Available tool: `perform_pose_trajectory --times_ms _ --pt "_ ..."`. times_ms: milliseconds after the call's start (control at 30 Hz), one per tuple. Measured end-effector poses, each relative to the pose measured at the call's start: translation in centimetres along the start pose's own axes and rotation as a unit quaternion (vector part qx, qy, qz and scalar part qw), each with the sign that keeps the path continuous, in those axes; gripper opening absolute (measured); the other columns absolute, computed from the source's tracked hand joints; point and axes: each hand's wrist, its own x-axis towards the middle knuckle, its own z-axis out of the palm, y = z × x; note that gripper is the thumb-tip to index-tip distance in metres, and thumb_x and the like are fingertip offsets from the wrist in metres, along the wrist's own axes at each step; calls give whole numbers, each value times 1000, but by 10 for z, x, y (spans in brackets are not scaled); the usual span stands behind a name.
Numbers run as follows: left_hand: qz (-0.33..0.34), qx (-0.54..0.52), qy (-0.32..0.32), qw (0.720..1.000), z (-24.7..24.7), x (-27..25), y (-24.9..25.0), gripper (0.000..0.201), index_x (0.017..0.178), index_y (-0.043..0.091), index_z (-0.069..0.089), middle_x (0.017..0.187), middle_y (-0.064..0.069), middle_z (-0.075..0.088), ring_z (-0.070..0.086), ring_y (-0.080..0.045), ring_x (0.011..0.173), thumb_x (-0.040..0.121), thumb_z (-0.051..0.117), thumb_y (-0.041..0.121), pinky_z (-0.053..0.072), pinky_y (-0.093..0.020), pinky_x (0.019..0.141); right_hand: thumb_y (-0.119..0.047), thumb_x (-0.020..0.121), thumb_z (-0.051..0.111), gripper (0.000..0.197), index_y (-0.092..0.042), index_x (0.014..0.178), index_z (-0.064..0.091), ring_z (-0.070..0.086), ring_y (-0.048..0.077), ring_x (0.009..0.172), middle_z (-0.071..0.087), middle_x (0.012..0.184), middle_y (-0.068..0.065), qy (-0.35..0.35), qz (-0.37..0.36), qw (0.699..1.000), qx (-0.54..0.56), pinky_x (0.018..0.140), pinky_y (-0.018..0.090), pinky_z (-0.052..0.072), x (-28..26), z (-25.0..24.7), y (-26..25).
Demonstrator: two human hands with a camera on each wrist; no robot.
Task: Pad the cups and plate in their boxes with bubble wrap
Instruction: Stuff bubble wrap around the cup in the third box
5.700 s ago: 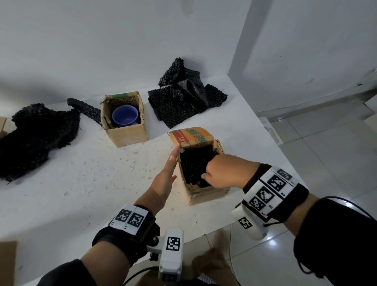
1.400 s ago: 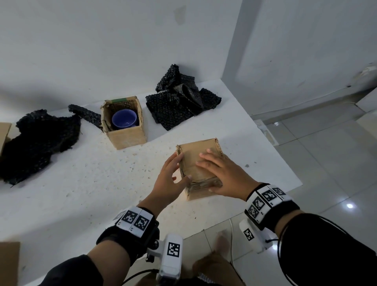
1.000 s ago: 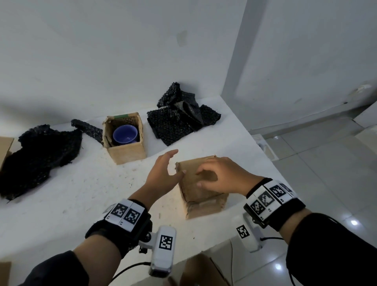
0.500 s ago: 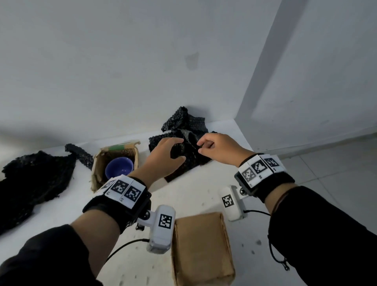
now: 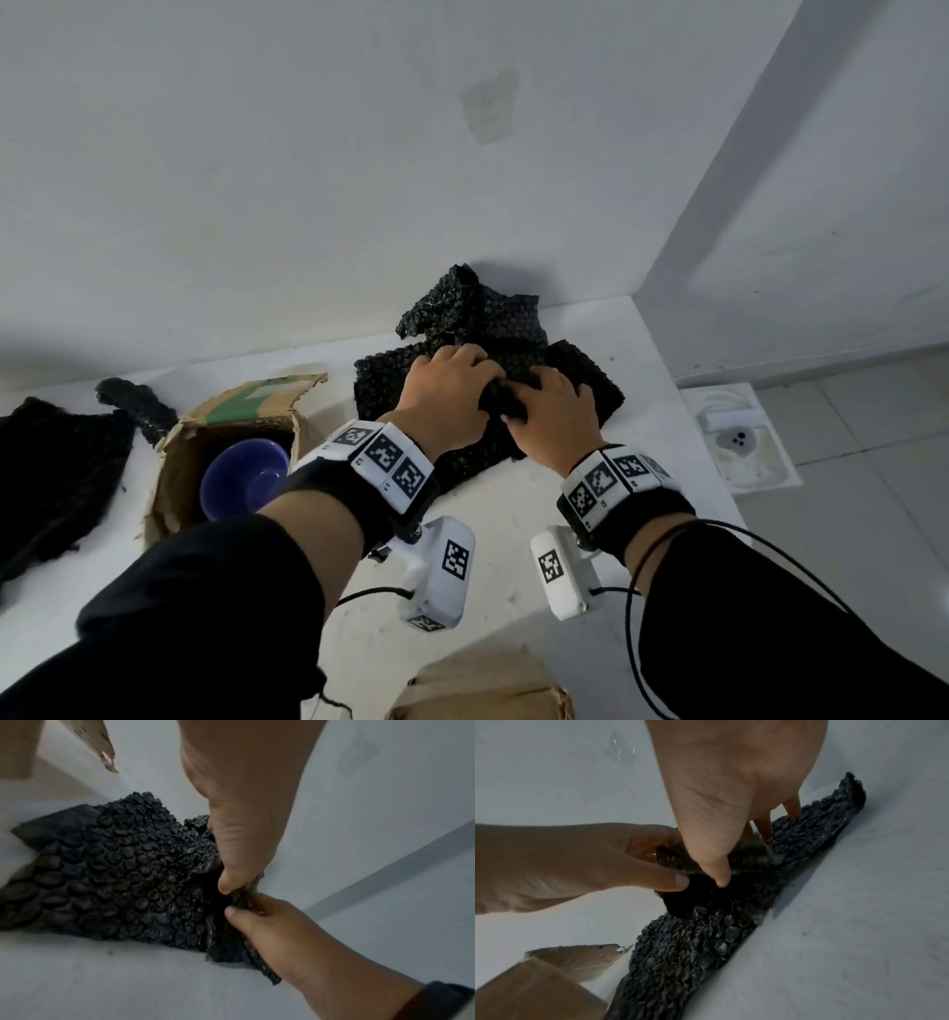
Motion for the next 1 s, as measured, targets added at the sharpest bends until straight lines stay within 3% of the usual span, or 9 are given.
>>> perform_pose_trajectory --times_ms 133,267,367,533,667,767,867,933,1000 --pt "-7 -46 89 995 2 4 -3 19 99 24 63 114 6 57 52 -21 107 81 61 22 40 -32 85 -26 86 42 33 -24 108 66 57 28 101 62 114 2 137 -30 988 66 85 42 38 7 -1 4" --pt "-16 -99 171 980 -21 3 -3 15 89 17 59 87 -1 65 56 -29 86 76 58 9 41 -34 69 -21 76 43 29 -16 94 65 61 30 71 66 81 2 251 -64 958 126 70 39 41 7 -33 -4" --pt "-62 -229 214 948 -43 -5 -2 24 88 15 56 80 -5 66 57 -28 73 74 49 -2 45 -34 63 -29 72 56 39 -14 108 60 65 25 77 68 87 2 299 -120 928 187 73 39 48 2 -63 -12" --pt "-91 -489 222 839 -77 -26 -16 41 68 19 45 75 -1 55 55 -19 76 72 36 -21 55 -28 66 -40 64 80 81 -14 130 42 56 15 111 59 120 3 298 -165 888 310 90 27 45 -12 -96 -23" --pt "-80 -621 163 762 -99 -53 -30 43 68 12 45 79 -9 53 58 -21 79 79 33 -28 60 -30 66 -35 66 74 65 -18 124 50 59 20 106 62 115 0 293 -206 900 250 95 51 42 -12 -103 -34" --pt "-81 -653 139 740 -110 -77 -43 43 71 12 49 83 -7 54 59 -20 81 83 33 -26 60 -32 71 -21 72 65 41 -25 111 55 60 19 98 63 104 -4 277 -213 908 231 93 57 39 -17 -107 -57" --pt "-113 -690 100 708 -118 -101 -57 37 74 12 53 80 -6 54 57 -20 77 84 33 -17 58 -40 78 -4 70 58 34 -19 100 63 58 22 83 58 89 2 289 -218 894 264 74 42 49 -24 -111 -84" --pt "-137 -721 58 677 -121 -118 -71 20 76 11 57 81 -6 55 55 -21 78 81 39 4 57 -43 77 -1 69 58 32 -19 94 67 56 21 75 52 83 3 293 -213 892 271 66 35 49 -29 -111 -107" --pt "-157 -700 29 696 -122 -134 -86 22 81 11 60 84 -7 58 58 -24 81 74 51 30 57 -41 70 -1 70 62 30 -18 94 68 56 22 71 51 83 3 285 -225 895 259 62 32 49 -32 -109 -131"
